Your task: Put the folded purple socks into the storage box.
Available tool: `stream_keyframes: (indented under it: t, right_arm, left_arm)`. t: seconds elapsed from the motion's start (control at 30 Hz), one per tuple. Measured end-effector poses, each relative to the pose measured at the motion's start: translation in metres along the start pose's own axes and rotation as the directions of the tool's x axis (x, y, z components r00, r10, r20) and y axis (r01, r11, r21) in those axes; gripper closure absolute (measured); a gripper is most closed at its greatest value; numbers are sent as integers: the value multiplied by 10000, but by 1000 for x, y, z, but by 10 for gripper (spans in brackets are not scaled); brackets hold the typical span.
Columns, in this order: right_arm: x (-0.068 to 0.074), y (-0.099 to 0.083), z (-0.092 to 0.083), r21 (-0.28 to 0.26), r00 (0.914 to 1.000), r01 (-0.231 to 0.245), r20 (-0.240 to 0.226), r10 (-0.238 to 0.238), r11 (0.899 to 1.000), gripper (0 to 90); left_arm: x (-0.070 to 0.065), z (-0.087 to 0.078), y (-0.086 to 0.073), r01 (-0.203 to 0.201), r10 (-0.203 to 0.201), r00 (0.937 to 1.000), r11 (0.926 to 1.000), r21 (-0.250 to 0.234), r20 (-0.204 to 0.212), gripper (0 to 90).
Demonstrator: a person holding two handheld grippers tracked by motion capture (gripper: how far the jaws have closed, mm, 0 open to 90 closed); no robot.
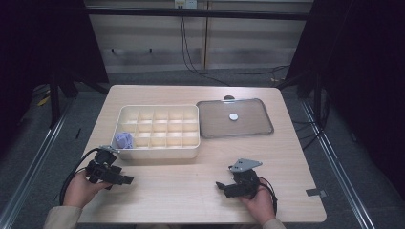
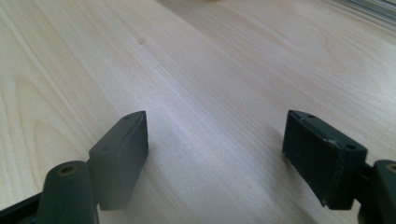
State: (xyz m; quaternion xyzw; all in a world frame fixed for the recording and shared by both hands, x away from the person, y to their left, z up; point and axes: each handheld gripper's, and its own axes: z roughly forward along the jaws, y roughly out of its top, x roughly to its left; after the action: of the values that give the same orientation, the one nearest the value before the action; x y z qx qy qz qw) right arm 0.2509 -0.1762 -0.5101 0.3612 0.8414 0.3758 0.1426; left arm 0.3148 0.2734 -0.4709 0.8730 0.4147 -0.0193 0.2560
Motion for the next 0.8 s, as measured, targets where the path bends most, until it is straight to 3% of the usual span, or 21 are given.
stream_keyframes:
  t: [0.4, 0.53, 0.63, 0.8]
  right_arm:
    - [0, 0, 0, 2, 10000, 12, -8, -12, 10000, 221]
    - [0, 0, 0, -1, 10000, 16, -11, -16, 10000, 220]
    - [0, 0, 0, 10, 10000, 14, -18, -14, 10000, 220]
    - [0, 0, 0, 16, 10000, 20, -26, -20, 10000, 220]
  left_arm:
    - [-4, 6, -8, -476, 472, 9987, 9987, -175, -196, 253]
    - [-3, 6, -14, -827, 815, 9964, 9947, -616, -223, 246]
    - [-4, 8, -20, -1164, 1129, 9929, 9875, -1064, -384, 246]
    - [-8, 9, -26, -1492, 1420, 9880, 9797, -1340, -615, 228]
